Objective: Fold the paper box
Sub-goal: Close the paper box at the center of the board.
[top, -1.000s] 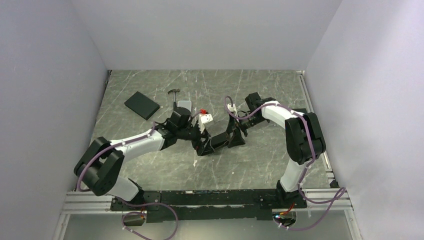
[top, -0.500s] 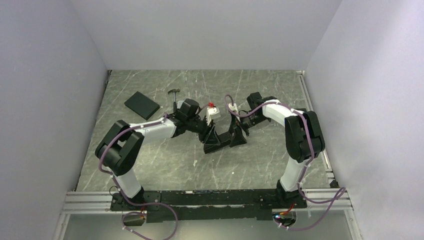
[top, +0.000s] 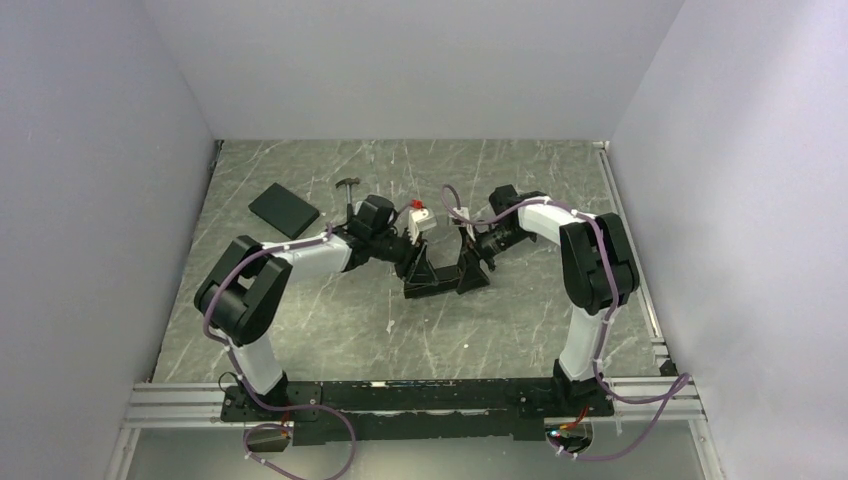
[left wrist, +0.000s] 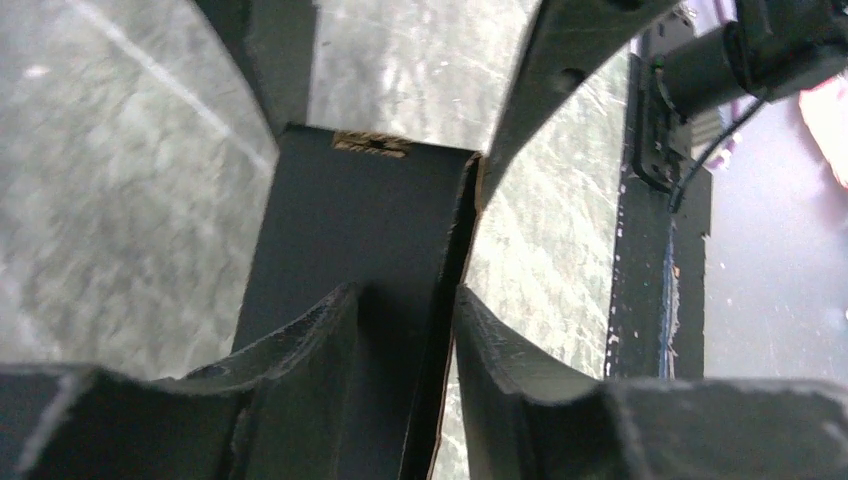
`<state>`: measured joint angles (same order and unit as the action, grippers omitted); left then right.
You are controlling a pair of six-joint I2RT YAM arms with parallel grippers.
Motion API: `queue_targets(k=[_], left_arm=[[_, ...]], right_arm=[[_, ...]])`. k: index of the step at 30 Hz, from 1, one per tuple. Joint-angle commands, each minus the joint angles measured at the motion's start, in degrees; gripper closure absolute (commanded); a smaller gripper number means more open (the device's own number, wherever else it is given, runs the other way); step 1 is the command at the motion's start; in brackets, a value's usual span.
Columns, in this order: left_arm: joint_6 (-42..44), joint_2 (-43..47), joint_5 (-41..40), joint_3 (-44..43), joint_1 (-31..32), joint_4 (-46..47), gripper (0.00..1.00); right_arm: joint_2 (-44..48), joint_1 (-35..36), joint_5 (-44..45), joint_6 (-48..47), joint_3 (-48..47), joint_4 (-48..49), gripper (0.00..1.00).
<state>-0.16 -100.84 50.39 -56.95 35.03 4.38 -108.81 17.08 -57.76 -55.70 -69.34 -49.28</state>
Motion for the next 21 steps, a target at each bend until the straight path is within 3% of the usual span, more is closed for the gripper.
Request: queue_targets(k=[1,4,6,11,14,21], left_arm=[[-4.51,5.61,-6.0,2.75,-2.89,3.76,0.5],[-5.07,10.25,-5.38,3.86,-3.92,4.63,0.32],[-4.41,11.54,-3.59,3.84,-4.25,3.74,0.24],[-1.41,6.85,0.5,0.93,-4.31,-3.21,0.23],[-0.55,3.32,2.54,-0.11,-3.8,-4.29,0.15],[3.01,-1.44,5.04,-2.33,-3.38,-6.91,0.16]], right_arm=[[-0.35,0.37,-4.13,3.43,-3.29,0.18,1.0],[-1.01,0.32,-4.29,3.73,-3.79,-0.36,1.0],[-2.0,0.32,-4.73,3.17,-4.67,-1.62,1.0],[-5.0,0.15,-6.19,1.94,-7.01,-5.39,1.0],[-5.8,0.05,-6.5,2.08,-7.68,-5.89,1.0],[-6.57,-0.04,-6.49,2.18,-8.35,-6.45,1.0]])
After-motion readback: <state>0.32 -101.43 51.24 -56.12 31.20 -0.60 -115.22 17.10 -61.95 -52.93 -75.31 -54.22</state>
